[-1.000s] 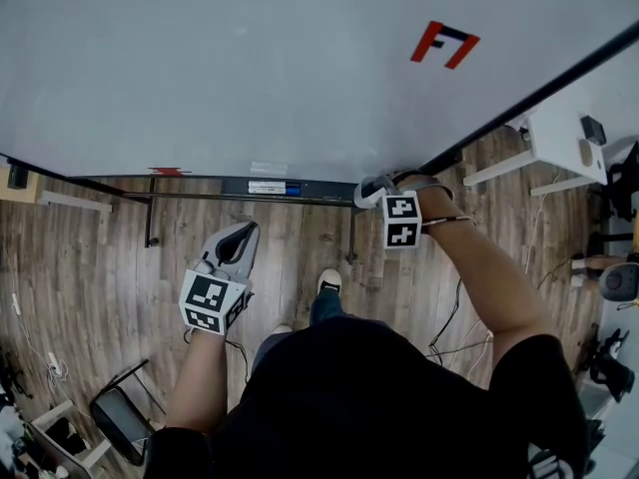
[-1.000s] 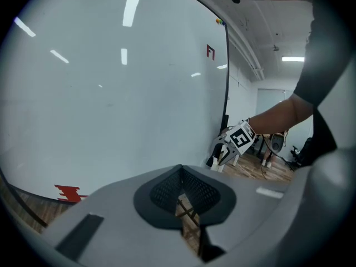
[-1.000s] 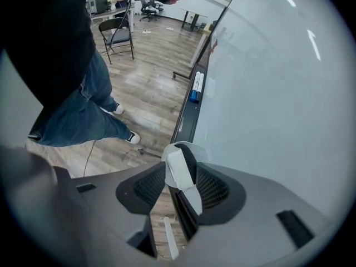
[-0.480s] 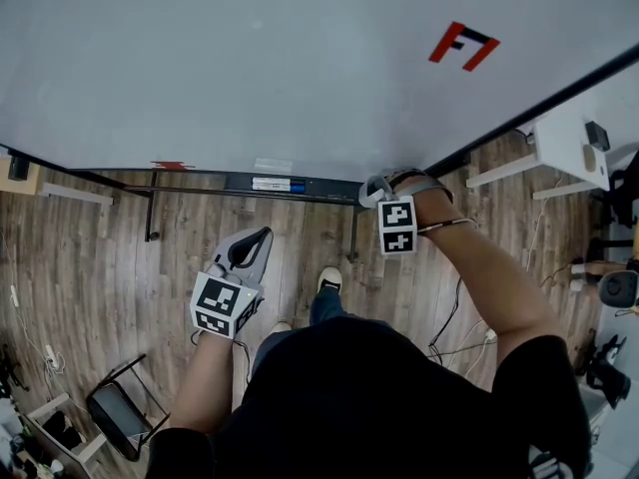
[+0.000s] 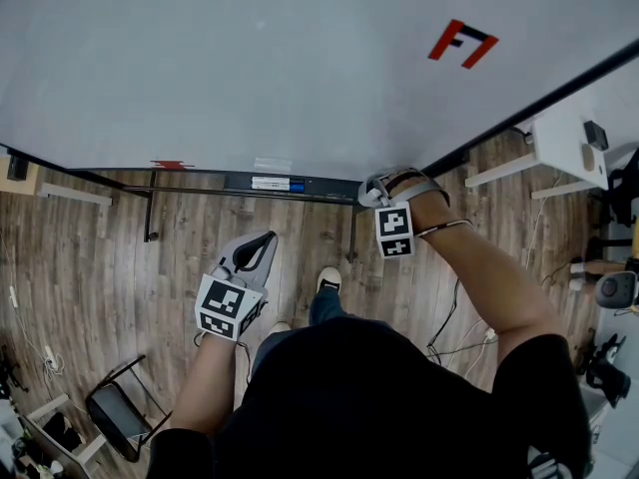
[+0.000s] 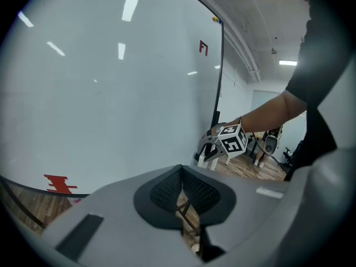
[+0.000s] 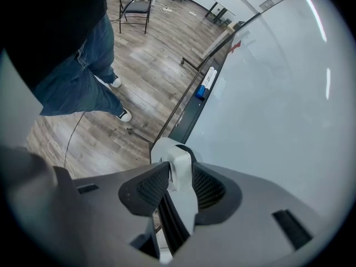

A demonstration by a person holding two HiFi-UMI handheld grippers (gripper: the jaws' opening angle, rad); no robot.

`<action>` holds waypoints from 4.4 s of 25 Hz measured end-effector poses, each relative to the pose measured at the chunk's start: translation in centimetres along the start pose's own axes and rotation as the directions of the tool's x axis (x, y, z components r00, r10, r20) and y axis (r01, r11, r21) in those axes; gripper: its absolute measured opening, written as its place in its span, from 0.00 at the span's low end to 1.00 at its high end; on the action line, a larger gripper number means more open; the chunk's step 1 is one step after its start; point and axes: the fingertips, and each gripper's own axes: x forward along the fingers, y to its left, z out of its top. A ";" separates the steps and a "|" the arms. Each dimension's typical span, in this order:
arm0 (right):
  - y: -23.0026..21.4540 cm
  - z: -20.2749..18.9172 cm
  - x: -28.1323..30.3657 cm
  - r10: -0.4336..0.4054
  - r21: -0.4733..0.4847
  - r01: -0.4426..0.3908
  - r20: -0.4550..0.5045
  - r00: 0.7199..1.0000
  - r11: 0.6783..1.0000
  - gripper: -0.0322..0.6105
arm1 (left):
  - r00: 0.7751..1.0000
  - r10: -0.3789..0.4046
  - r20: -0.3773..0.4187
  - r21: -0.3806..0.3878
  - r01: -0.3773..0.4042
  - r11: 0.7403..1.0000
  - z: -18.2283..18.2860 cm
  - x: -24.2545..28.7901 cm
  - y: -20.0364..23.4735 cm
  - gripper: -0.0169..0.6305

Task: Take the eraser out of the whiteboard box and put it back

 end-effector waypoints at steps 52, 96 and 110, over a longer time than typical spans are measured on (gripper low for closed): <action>-1.1 -4.2 -11.5 -0.220 0.478 0.221 -0.059 0.974 0.850 0.23 | 0.996 -0.086 0.021 0.165 0.081 0.983 3.8 -0.9 -1.3 0.04; 0.4 -5.0 -17.6 -0.392 0.743 0.277 -0.022 0.920 0.609 0.23 | 0.996 -0.091 0.011 0.224 0.086 0.971 5.7 -0.1 -2.8 0.04; -0.1 -3.9 -12.3 -0.280 0.707 0.192 0.009 0.960 0.681 0.23 | 0.998 -0.057 0.002 0.180 0.056 0.982 4.4 -0.2 -0.5 0.04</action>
